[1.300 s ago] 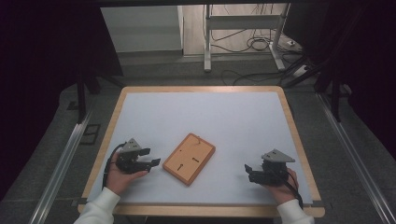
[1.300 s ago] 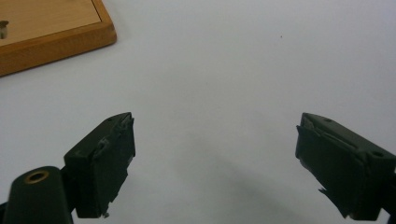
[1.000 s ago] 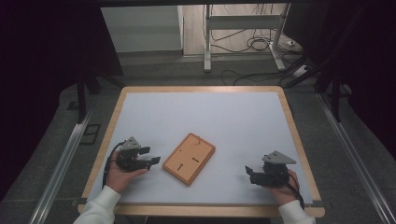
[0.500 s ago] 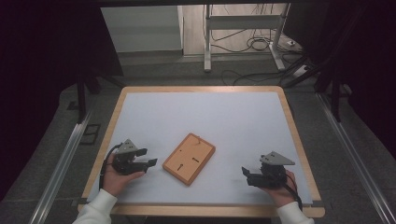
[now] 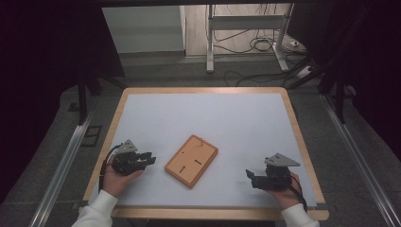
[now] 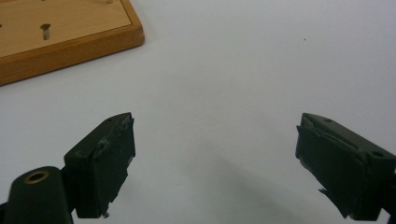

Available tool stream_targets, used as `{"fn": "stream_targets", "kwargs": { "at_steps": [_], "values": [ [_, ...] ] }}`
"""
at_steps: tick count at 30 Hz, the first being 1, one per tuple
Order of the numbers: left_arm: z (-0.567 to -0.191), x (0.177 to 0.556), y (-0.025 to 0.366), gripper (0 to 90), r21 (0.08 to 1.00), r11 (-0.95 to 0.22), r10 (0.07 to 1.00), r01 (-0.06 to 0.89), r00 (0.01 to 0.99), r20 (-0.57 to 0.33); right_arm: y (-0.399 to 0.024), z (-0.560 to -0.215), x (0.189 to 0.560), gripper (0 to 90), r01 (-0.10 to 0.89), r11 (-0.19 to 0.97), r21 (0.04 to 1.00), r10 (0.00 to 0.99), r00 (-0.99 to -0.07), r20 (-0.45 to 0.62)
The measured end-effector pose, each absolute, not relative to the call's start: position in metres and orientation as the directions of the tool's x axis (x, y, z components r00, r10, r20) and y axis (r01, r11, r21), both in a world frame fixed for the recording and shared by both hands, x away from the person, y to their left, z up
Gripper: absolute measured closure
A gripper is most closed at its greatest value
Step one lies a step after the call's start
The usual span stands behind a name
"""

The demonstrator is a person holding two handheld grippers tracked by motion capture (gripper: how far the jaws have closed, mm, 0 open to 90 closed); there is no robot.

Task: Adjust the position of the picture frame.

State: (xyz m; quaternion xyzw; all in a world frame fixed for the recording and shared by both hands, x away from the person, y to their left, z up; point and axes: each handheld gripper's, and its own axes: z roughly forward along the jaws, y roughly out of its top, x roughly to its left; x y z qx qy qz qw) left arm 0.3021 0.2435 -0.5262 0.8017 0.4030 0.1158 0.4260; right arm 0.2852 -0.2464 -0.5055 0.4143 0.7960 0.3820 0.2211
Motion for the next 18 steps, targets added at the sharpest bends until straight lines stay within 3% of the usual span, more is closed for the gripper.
{"fn": "stream_targets", "kwargs": {
  "at_steps": [4,18],
  "values": [
    [-0.526,0.302,0.243,89.1,0.769,-0.325,0.732,0.55,0.662,-0.164,-0.244,-0.505,0.281,11.9,0.482,0.379,0.79,0.82,-0.571,-0.045],
    [-0.536,0.309,0.231,90.0,0.728,-0.381,0.705,0.569,0.689,-0.169,-0.247,-0.507,0.284,11.9,0.491,0.382,0.783,0.826,-0.561,-0.052]
  ]
}}
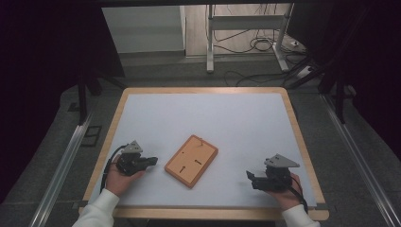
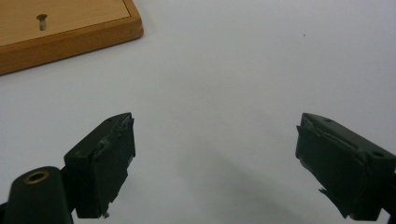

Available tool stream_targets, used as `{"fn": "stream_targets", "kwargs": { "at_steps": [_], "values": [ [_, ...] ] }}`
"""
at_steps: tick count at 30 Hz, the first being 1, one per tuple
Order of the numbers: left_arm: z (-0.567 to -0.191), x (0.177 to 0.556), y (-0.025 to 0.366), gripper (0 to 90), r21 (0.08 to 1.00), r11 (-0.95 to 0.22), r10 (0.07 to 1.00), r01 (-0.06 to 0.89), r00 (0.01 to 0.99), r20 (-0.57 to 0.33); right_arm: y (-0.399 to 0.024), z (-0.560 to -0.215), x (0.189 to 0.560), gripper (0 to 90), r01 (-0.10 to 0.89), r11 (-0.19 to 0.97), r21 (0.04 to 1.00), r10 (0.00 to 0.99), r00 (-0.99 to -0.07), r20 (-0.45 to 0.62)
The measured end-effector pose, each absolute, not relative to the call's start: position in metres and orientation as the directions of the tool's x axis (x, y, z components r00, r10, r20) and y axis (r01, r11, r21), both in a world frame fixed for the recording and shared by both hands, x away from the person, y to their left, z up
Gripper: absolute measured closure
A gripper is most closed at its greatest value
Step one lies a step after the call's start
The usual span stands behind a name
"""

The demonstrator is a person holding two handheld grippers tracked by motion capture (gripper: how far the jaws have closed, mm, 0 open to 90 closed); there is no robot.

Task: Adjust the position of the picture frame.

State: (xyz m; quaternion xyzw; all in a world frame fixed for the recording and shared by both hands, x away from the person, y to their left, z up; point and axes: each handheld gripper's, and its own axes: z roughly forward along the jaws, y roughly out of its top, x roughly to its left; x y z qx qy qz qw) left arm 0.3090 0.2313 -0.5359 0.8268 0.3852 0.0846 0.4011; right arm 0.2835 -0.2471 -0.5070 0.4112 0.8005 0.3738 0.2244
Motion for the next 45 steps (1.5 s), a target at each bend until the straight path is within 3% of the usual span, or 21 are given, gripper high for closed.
{"fn": "stream_targets", "kwargs": {
  "at_steps": [24,45],
  "values": [
    [-0.539,0.31,0.21,90.0,0.698,-0.462,0.644,0.548,0.748,-0.162,-0.246,-0.508,0.284,11.9,0.496,0.396,0.773,0.834,-0.546,-0.077],
    [-0.538,0.309,0.207,90.0,0.687,-0.47,0.643,0.554,0.748,-0.163,-0.245,-0.509,0.285,12.0,0.496,0.402,0.77,0.83,-0.552,-0.078]
  ]
}}
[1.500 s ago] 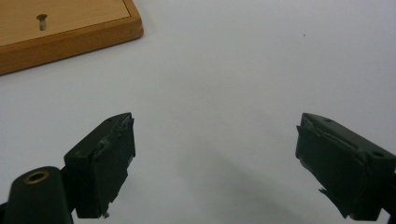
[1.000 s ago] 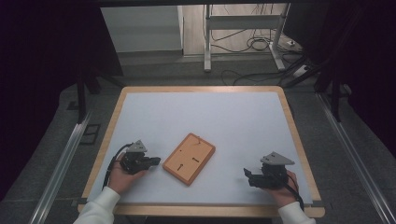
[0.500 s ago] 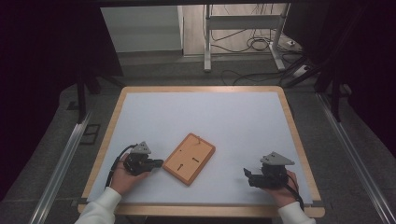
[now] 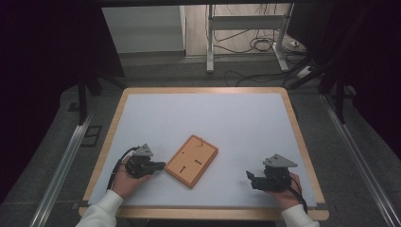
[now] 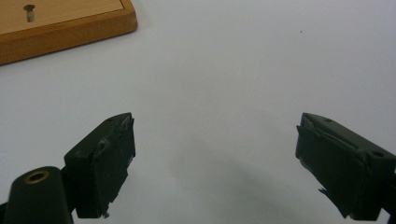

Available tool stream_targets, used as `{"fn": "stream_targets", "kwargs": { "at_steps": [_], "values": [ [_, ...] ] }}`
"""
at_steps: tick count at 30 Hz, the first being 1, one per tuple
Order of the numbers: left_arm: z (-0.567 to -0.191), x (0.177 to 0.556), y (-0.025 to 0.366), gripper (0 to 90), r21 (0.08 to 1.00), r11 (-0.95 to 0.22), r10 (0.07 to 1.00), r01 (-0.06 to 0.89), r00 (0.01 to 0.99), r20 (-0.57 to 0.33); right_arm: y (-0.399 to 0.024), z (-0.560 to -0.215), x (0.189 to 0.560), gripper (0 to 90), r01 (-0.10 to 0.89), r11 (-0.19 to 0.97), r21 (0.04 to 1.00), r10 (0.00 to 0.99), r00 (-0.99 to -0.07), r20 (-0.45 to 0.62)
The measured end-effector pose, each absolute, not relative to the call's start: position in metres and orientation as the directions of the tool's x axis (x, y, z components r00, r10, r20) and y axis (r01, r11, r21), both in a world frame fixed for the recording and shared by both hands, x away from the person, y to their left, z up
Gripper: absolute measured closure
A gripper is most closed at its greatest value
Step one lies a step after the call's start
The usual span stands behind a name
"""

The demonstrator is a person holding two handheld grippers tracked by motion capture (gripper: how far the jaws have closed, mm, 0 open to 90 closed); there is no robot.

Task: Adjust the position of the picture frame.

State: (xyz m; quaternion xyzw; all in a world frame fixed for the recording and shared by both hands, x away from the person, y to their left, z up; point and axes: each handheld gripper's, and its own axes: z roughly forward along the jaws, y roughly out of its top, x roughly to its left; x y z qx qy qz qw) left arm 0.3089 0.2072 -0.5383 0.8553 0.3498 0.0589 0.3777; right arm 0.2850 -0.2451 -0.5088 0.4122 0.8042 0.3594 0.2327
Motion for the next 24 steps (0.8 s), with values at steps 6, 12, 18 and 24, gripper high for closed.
{"fn": "stream_targets", "kwargs": {
  "at_steps": [6,12,18,24],
  "values": [
    [-0.538,0.307,0.203,90.0,0.687,-0.473,0.633,0.552,0.755,-0.171,-0.245,-0.509,0.285,11.9,0.496,0.403,0.769,0.83,-0.553,-0.079],
    [-0.537,0.305,0.199,90.0,0.678,-0.499,0.606,0.54,0.777,-0.172,-0.245,-0.509,0.285,11.9,0.496,0.404,0.769,0.83,-0.552,-0.08],
    [-0.537,0.302,0.193,90.0,0.678,-0.506,0.592,0.533,0.786,-0.177,-0.245,-0.509,0.285,11.9,0.496,0.406,0.768,0.829,-0.553,-0.082],
    [-0.535,0.3,0.189,90.0,0.677,-0.519,0.576,0.521,0.799,-0.173,-0.245,-0.509,0.285,11.9,0.495,0.408,0.767,0.828,-0.554,-0.083]
  ]
}}
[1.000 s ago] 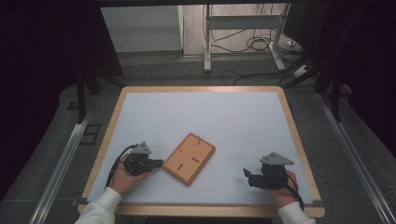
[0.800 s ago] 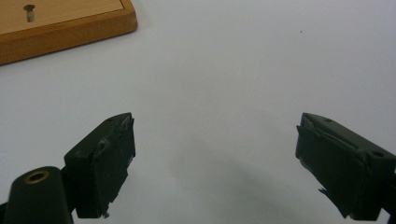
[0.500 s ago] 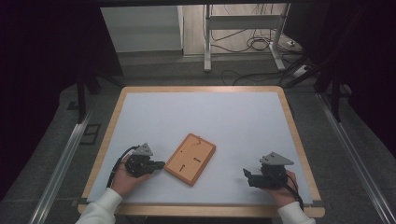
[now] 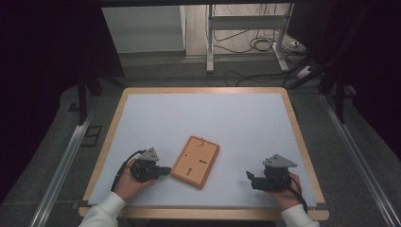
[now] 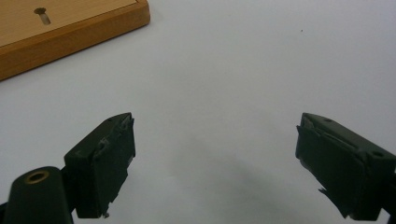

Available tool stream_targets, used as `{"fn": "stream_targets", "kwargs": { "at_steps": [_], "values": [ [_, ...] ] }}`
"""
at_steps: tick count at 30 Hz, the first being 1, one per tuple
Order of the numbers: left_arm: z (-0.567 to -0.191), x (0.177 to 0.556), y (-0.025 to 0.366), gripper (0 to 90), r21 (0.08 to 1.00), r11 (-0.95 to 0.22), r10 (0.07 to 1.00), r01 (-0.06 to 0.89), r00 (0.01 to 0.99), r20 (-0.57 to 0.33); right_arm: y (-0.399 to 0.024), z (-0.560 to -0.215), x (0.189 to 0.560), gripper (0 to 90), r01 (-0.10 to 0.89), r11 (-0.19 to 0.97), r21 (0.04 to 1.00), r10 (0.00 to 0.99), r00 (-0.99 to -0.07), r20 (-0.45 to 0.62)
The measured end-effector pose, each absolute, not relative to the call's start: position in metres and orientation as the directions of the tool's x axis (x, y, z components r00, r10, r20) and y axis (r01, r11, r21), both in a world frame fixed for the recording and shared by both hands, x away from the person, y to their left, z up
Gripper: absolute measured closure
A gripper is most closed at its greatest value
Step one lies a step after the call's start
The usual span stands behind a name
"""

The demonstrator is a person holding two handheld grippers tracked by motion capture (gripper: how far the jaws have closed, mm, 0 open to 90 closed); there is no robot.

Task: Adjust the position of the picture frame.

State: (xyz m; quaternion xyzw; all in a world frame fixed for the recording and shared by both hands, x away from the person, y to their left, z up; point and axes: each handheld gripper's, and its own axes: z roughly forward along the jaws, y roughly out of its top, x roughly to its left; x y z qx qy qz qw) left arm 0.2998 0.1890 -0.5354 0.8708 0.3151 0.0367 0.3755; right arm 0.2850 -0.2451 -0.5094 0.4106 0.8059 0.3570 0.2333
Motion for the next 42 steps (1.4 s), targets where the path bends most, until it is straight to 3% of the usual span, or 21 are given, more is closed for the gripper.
{"fn": "stream_targets", "kwargs": {
  "at_steps": [42],
  "values": [
    [-0.534,0.294,0.158,90.0,0.675,-0.55,0.52,0.491,0.834,-0.183,-0.244,-0.51,0.285,11.9,0.496,0.416,0.762,0.822,-0.563,-0.083]
  ]
}}
